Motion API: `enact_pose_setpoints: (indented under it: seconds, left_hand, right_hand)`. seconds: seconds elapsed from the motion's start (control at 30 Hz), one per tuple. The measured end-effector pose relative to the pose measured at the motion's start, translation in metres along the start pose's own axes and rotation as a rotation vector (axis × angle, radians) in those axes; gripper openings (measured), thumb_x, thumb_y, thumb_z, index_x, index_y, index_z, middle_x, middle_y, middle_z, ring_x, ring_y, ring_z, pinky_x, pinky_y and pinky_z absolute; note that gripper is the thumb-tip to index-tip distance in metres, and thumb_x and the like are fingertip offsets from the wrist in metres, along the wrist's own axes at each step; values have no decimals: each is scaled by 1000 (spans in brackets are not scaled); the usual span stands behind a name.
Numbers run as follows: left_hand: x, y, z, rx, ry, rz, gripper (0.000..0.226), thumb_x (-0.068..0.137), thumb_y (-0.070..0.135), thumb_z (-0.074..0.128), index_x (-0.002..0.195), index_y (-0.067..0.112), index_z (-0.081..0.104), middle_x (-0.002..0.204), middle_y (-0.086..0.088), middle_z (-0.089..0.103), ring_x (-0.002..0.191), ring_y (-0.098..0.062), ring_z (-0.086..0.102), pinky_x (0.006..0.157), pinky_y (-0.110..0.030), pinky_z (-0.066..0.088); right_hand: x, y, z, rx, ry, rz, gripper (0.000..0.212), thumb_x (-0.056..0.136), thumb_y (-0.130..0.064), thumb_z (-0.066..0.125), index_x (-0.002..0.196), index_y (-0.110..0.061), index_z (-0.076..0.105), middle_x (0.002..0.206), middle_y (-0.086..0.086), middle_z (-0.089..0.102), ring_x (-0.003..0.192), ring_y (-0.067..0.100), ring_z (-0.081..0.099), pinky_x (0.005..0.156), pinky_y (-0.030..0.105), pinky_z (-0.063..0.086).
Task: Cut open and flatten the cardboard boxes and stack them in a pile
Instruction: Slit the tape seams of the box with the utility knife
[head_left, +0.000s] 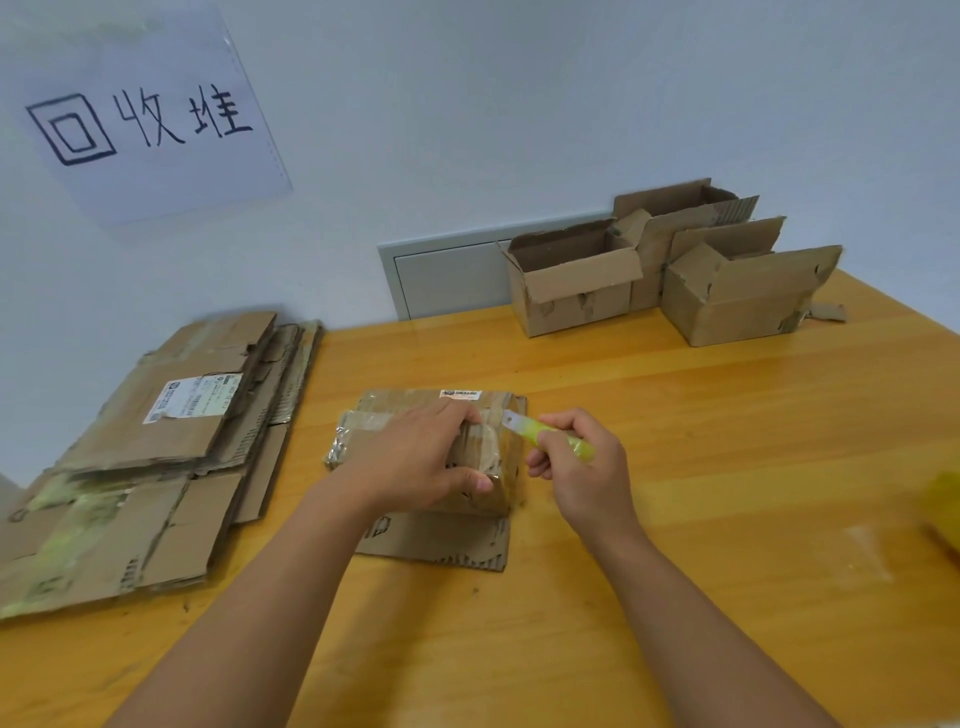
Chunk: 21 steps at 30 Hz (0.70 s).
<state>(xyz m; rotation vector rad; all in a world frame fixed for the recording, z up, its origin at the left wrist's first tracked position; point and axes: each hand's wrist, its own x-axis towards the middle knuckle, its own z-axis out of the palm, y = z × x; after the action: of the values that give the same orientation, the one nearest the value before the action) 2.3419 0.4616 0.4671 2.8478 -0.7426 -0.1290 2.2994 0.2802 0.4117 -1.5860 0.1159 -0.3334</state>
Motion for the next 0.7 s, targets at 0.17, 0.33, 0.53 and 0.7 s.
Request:
enact_pose_setpoints:
  seconds: [0.17,0.33,0.53,0.7]
  left_hand:
    - [1,-1,2,0,27,-17,70,81,59,69,137,28,41,132,9,50,113,-12,45,85,-26,32]
    - [4,-2,4,-3,55,-41,70,82,59,67,138,27,41,133,8,50,115,-15,48,85,-27,34]
    - [7,-3,6,-14,79,-52,70,81,59,69,137,26,42,130,7,51,114,-15,49,88,-29,39]
    - [12,-5,1,-32,67,-60,68,78,57,73,131,26,44,127,9,50,113,-14,49,92,-33,43]
  right_hand:
    - [-4,1,0,-21,21,-20,17,91,0,56,87,-13,67,60,2,67,59,15,65,64,42,57]
    - [-7,6,9,-53,0,-69,20,97,-9,58,95,-28,64,71,-1,72,68,10,70,71,41,59]
    - [-8,6,8,-81,-12,-66,20,94,-5,56,91,-23,64,67,-2,70,65,11,68,68,41,59]
    - [-6,-4,0,75,-15,32,18,91,4,52,82,-5,66,56,12,62,49,17,58,52,30,49]
